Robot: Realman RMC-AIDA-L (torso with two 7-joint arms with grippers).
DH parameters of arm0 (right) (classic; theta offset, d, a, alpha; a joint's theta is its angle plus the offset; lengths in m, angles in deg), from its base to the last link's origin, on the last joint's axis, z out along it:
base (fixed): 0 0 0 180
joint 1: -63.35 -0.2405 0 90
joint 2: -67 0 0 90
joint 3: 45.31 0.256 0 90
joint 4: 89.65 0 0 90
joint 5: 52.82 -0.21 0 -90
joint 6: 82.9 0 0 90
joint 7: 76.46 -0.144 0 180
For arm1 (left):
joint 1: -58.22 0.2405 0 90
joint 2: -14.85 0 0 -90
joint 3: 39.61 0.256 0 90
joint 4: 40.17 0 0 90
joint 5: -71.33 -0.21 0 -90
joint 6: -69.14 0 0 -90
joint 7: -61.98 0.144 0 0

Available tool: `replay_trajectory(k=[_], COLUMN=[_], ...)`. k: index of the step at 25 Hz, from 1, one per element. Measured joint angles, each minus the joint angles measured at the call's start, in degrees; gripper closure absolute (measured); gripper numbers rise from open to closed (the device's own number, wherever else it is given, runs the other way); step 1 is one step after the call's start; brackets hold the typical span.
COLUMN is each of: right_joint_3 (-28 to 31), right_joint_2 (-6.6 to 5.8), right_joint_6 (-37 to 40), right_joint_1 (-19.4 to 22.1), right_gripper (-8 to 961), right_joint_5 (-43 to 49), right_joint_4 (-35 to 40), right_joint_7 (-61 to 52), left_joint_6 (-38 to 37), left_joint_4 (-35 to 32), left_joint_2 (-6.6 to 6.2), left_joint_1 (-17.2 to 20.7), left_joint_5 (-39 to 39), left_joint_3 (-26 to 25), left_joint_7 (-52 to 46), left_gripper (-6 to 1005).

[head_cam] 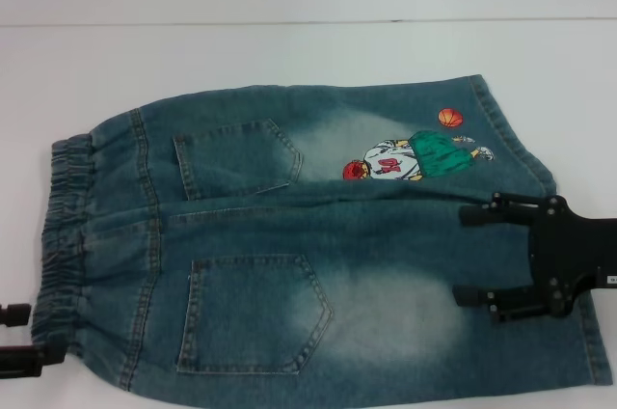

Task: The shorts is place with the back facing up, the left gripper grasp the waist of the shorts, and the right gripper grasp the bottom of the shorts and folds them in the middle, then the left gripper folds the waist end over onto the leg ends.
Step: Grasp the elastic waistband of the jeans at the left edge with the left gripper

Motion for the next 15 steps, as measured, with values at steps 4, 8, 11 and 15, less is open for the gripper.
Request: replay_trajectory(k=[4, 8, 11, 15], right_joint_3=[0.0, 0.0, -0.1, 0.0], right_joint_2=[-0.08, -0.1, -0.09, -0.09], right_joint_6=[0.0, -0.3, -0.8, -1.4], right_joint_1=[-0.6, -1.2, -1.7, -1.9], right_gripper=[7, 7, 7, 6], right_joint_5=[0.0, 0.0, 0.0, 0.0], right_joint_4=[0.0, 0.0, 0.0, 0.0], right_joint_7=[0.0, -0.3, -0.5, -0.7], left_joint_6=[3.2, 5.6, 7.0, 7.9], left_joint_4=[-0.4, 0.1, 0.3, 1.0], left_joint_2=[0.18, 0.34, 0.73, 1.08], left_joint_1=[-0.1, -0.6, -1.1, -1.5], left_joint_5=[-1.4, -2.5, -3.9, -5.1], left_joint_3=[0.1, 0.6, 1.0, 3.0], left_joint_7=[-1.9, -2.9, -3.3, -4.4], left_gripper=[126, 126, 126, 126])
